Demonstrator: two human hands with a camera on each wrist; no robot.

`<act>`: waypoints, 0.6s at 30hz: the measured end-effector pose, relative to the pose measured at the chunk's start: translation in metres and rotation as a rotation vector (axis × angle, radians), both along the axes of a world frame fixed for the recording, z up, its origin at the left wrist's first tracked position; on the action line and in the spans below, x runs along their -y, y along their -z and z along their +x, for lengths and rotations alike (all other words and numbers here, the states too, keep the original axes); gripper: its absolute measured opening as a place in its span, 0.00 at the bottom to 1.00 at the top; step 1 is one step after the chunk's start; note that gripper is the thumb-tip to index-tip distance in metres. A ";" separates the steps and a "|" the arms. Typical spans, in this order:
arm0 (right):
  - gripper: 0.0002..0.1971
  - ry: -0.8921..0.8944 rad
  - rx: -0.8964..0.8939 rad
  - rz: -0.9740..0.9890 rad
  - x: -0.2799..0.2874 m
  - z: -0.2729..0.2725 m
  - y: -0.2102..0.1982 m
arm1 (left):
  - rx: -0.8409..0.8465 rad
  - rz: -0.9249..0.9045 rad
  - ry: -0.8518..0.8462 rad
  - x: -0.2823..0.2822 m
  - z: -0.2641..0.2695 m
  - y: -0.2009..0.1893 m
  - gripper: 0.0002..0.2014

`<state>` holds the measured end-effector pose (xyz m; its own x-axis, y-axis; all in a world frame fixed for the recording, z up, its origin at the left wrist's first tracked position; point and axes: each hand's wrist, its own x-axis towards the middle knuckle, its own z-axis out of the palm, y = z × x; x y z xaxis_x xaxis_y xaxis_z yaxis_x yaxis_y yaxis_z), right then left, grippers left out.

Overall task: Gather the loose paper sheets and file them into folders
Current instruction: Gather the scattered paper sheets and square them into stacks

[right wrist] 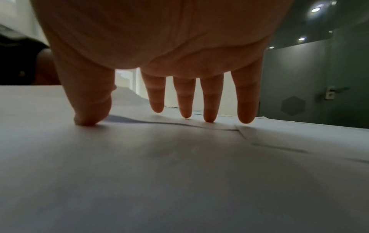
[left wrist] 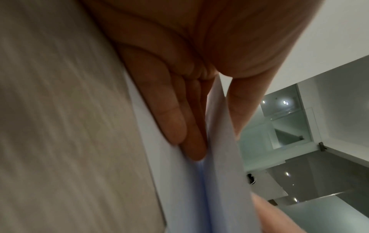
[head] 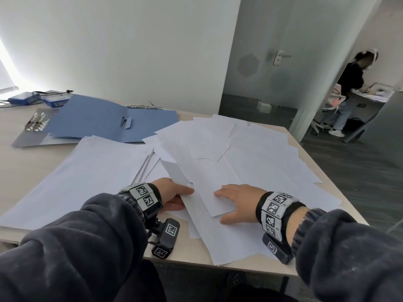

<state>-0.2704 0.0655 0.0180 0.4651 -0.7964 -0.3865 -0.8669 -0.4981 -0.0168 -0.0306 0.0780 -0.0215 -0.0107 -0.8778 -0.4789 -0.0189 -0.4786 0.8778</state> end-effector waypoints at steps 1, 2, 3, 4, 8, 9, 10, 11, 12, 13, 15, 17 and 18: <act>0.41 -0.020 -0.013 -0.014 0.000 0.004 0.001 | 0.014 -0.001 0.010 0.000 -0.001 0.000 0.14; 0.40 -0.034 -0.029 -0.030 0.001 0.007 0.001 | 0.032 -0.003 0.019 0.001 -0.002 0.000 0.14; 0.39 -0.046 -0.047 -0.042 0.000 0.010 0.001 | 0.053 -0.003 0.025 0.001 -0.003 0.000 0.14; 0.37 -0.056 -0.069 -0.053 0.000 0.011 0.001 | 0.070 -0.002 0.029 0.001 -0.004 0.000 0.13; 0.31 -0.084 -0.139 -0.079 0.003 0.016 -0.003 | 0.100 0.018 0.030 0.002 -0.005 -0.002 0.09; 0.30 -0.073 -0.150 -0.091 0.004 0.016 -0.003 | 0.104 0.023 0.027 0.003 -0.005 -0.002 0.09; 0.30 -0.046 -0.160 -0.104 0.006 0.015 -0.003 | 0.103 0.027 0.026 0.003 -0.004 -0.003 0.09; 0.29 -0.003 -0.169 -0.110 0.008 0.013 -0.003 | 0.097 0.031 0.025 0.003 -0.004 -0.003 0.10; 0.29 0.048 -0.179 -0.113 0.010 0.010 -0.003 | 0.089 0.035 0.025 0.003 -0.003 -0.003 0.10; 0.27 0.095 -0.189 -0.117 0.013 0.007 -0.002 | 0.082 0.038 0.024 0.002 -0.003 -0.003 0.11; 0.20 0.160 -0.197 -0.137 0.019 0.000 0.001 | 0.068 0.041 0.017 0.001 -0.003 -0.004 0.12; 0.16 0.213 -0.179 -0.171 0.023 -0.004 0.003 | 0.057 0.039 0.005 0.000 -0.003 -0.004 0.13; 0.15 0.237 -0.167 -0.188 0.023 -0.004 0.004 | 0.057 0.039 0.000 0.000 -0.003 -0.005 0.13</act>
<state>-0.2745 0.0421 0.0137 0.2008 -0.9393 -0.2780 -0.9420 -0.2631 0.2084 -0.0334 0.0782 -0.0167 0.0178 -0.8587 -0.5122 -0.0684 -0.5121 0.8562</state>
